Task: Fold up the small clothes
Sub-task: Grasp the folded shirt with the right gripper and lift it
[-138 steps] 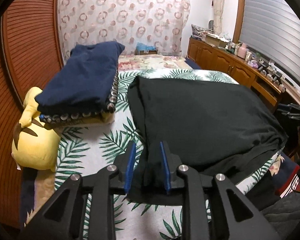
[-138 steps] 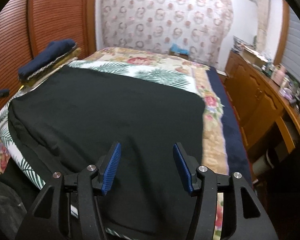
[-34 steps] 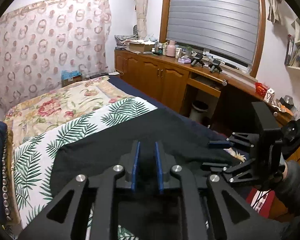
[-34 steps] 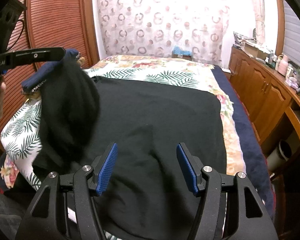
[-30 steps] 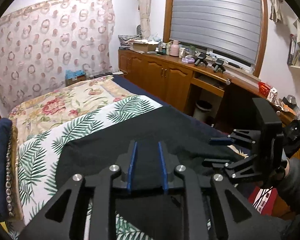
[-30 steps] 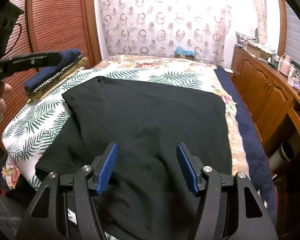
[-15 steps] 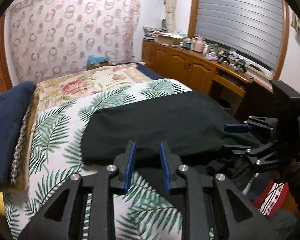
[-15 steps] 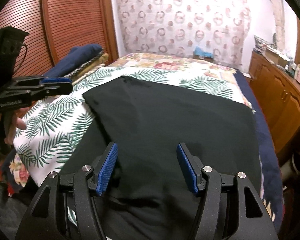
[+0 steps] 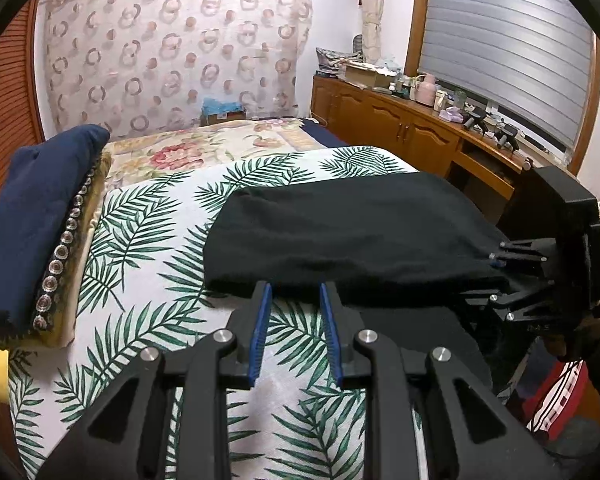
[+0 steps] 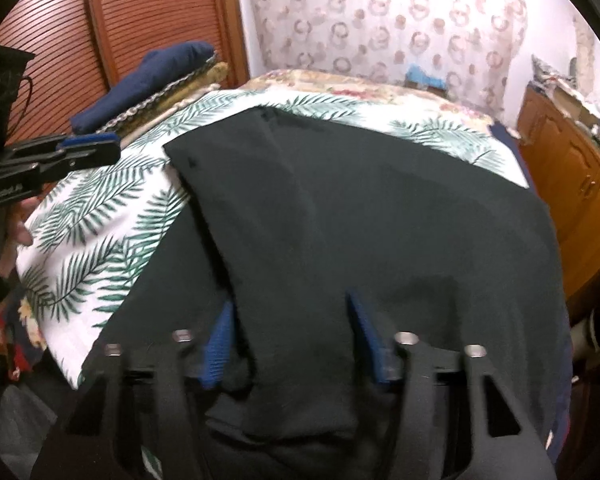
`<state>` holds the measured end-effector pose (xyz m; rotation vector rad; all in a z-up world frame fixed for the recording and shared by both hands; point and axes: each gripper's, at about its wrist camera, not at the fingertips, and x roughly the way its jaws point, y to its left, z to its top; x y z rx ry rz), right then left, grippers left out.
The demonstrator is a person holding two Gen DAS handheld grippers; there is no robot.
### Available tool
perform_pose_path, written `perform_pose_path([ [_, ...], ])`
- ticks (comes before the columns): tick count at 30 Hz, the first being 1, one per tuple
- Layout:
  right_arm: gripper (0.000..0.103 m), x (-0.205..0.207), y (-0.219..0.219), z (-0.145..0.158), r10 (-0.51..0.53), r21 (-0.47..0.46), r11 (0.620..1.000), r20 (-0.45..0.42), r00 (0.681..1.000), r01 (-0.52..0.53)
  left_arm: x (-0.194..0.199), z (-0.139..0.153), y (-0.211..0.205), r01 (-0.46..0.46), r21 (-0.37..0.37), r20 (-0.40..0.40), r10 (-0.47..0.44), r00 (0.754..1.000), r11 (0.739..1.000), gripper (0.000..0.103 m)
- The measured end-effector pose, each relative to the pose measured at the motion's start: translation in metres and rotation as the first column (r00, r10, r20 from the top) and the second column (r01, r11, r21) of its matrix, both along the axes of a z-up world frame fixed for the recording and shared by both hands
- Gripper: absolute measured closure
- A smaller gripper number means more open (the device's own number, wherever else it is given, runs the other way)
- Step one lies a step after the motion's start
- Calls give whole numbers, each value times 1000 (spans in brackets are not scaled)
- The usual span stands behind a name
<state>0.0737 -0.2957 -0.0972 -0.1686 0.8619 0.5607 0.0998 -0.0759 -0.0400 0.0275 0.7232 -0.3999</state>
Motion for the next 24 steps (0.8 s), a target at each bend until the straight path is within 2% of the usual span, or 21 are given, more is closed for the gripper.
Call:
perform_pose_path([
  [1, 84, -2, 1, 1, 12, -3, 1000, 3, 1000, -12, 0, -1, 1, 0, -4, 0, 0, 1000, 1000, 80],
  [4, 93, -7, 0, 14, 17, 19, 1000, 38, 999, -18, 0, -2, 1, -3, -9, -2, 3, 1000, 1000, 80],
  [8, 94, -16, -8, 47, -6, 91, 996, 103, 995, -3, 0, -2, 2, 0, -9, -1, 0, 1000, 1000, 80],
  [12, 95, -25, -19, 85, -32, 111, 994, 162, 986, 14, -1, -3, -1, 7, -11, -10, -7, 1000, 1000, 80],
  [16, 94, -33, -39, 107, -68, 110, 993, 191, 979, 48, -3, -3, -7, 15, -12, -11, -15, 1000, 1000, 80],
  [20, 94, -42, -71, 108, -134, 79, 990, 192, 972, 121, -6, -3, -12, 27, -17, -12, -27, 1000, 1000, 80],
  [24, 94, -41, -102, 90, -209, 47, 978, 140, 968, 204, -6, -3, -17, 41, -28, -15, -41, 999, 999, 80],
])
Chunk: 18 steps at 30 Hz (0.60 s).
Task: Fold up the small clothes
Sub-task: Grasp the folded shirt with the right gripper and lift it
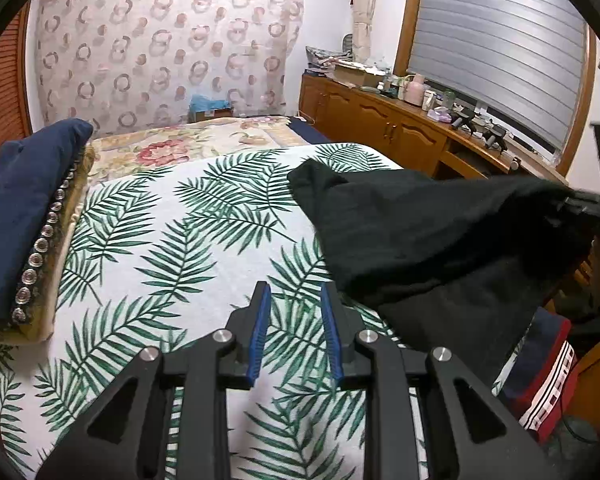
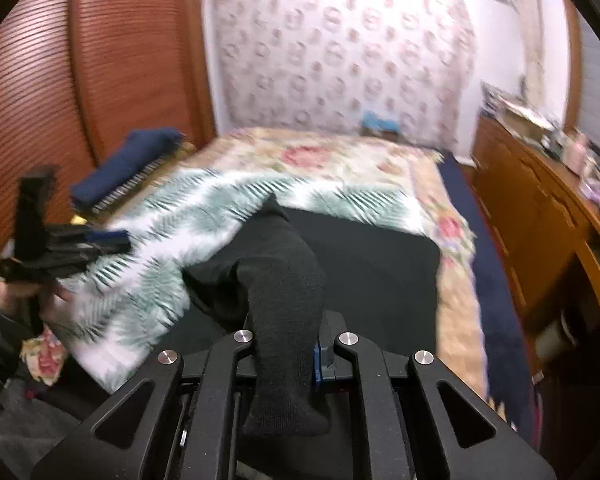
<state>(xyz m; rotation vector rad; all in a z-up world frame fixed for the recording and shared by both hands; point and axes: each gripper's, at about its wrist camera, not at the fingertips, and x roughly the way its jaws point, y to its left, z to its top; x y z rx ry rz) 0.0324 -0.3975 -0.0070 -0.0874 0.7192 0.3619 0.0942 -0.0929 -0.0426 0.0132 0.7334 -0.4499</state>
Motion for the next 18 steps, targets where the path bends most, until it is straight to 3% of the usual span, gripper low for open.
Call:
perform_pose_path([
  [3, 93, 3, -20, -24, -73, -43, 997, -58, 996, 71, -1, 0, -7, 13, -2, 1, -13, 1000, 1000, 80],
  [6, 82, 5, -30, -40, -116, -67, 992, -91, 989, 110, -1, -1, -12, 25, 4, 2, -25, 1000, 1000, 80],
  [8, 63, 4, -33, -42, -126, -69, 990, -93, 988, 120, -2, -1, -15, 31, 7, 1, -31, 1000, 1000, 80],
  [11, 45, 1, -32, -31, -131, -70, 989, -54, 990, 127, -2, -2, -15, 32, 9, 0, -32, 1000, 999, 80],
  [18, 43, 7, -9, -14, -52, -46, 998, 1, 999, 52, -3, -1, -16, 26, 11, 2, -26, 1000, 1000, 80],
])
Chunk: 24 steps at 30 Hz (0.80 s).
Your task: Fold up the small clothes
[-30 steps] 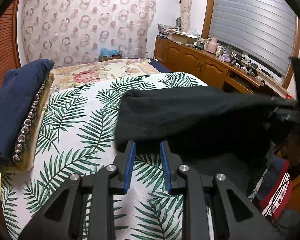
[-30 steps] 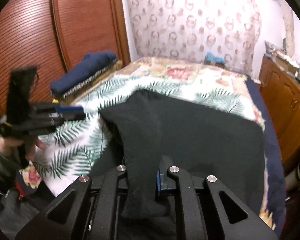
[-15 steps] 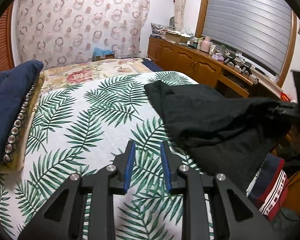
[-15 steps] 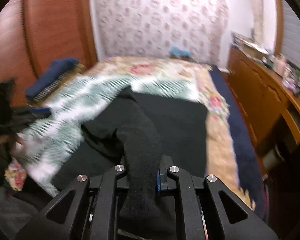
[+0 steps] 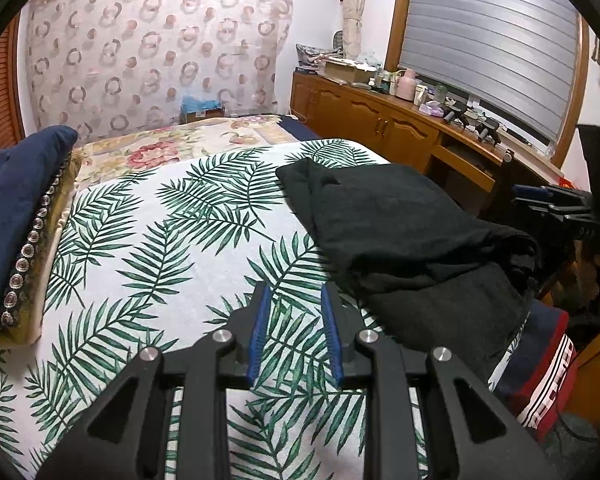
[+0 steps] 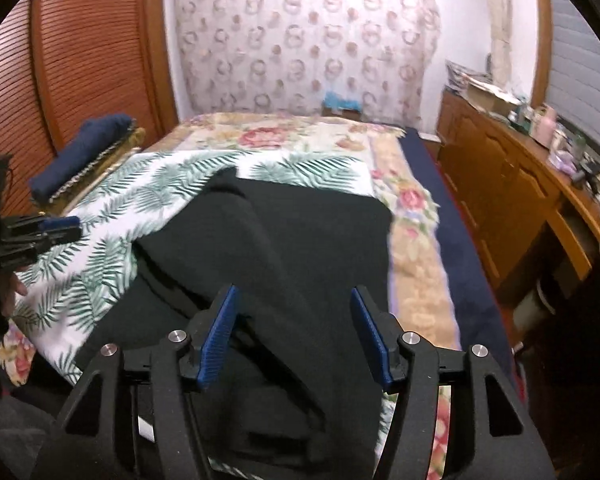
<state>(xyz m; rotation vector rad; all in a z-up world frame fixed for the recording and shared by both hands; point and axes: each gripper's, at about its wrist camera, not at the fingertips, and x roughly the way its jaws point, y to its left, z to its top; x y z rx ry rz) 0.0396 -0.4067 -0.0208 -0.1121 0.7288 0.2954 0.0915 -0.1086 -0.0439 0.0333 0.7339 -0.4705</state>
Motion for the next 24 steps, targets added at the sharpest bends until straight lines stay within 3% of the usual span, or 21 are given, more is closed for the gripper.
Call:
perform_pose_path([
  [13, 43, 52, 93, -38, 211, 7, 977, -91, 973, -211, 1, -1, 14, -36, -1, 6, 36, 999, 999, 80],
  [24, 43, 64, 144, -62, 346, 12, 937, -172, 922, -349, 1, -5, 22, -57, -9, -1, 57, 998, 998, 79],
])
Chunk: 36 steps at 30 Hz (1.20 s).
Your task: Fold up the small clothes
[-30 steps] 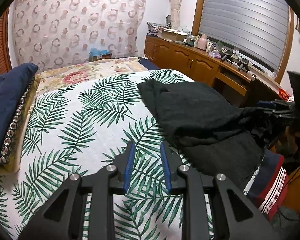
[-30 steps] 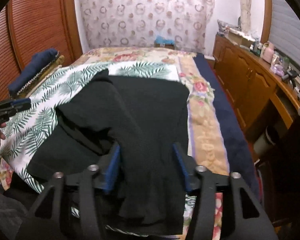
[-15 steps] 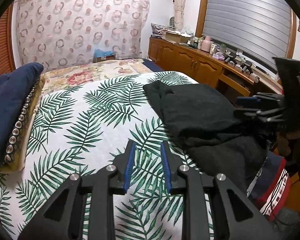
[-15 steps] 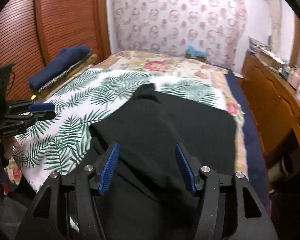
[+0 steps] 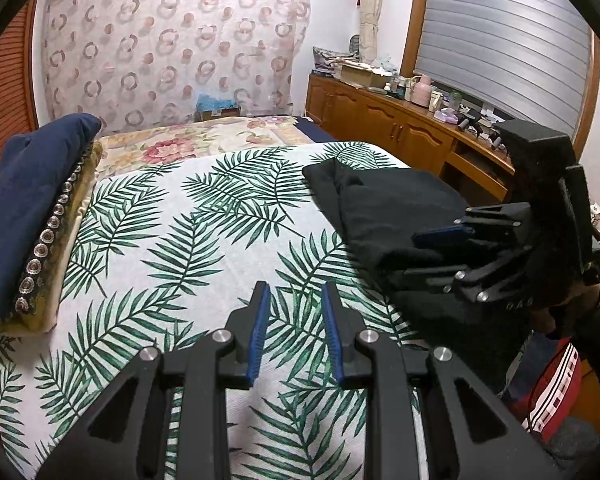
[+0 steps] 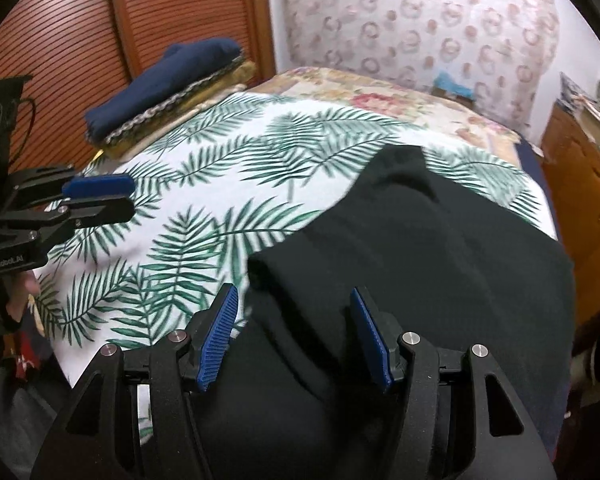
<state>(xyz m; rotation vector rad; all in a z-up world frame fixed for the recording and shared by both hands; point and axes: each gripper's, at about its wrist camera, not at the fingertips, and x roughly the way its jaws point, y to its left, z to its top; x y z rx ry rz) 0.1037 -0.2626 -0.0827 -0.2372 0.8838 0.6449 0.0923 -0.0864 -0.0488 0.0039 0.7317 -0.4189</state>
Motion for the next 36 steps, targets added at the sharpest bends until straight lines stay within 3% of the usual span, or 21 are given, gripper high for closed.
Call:
perform_pose_path([
  [10, 44, 20, 5, -18, -4, -49, 999, -39, 999, 3, -1, -3, 1, 3, -4, -7, -3, 1000, 1000, 79],
  [12, 59, 19, 3, -17, 2, -44, 999, -29, 1000, -3, -2, -4, 1, 5, -5, -8, -5, 1000, 1000, 79],
  [14, 87, 20, -1, -11, 3, -22, 1000, -20, 1000, -4, -3, -4, 1, 7, -4, -9, -7, 1000, 1000, 79],
  [16, 93, 21, -11, -2, 3, 25, 1000, -11, 1000, -3, -3, -5, 1, 10, -4, -10, -10, 1000, 1000, 79],
  [22, 94, 30, -54, 47, -108, 47, 994, 125, 986, 102, -2, -5, -3, 19, -9, -16, -19, 1000, 1000, 79],
  [26, 94, 53, -88, 67, -197, -10, 979, 192, 961, 203, -2, -5, -6, 29, -14, -17, -29, 999, 999, 79],
  [36, 95, 116, -144, 49, -331, -138, 923, 195, 923, 360, -5, -8, -17, 60, -13, -26, -61, 998, 998, 79],
])
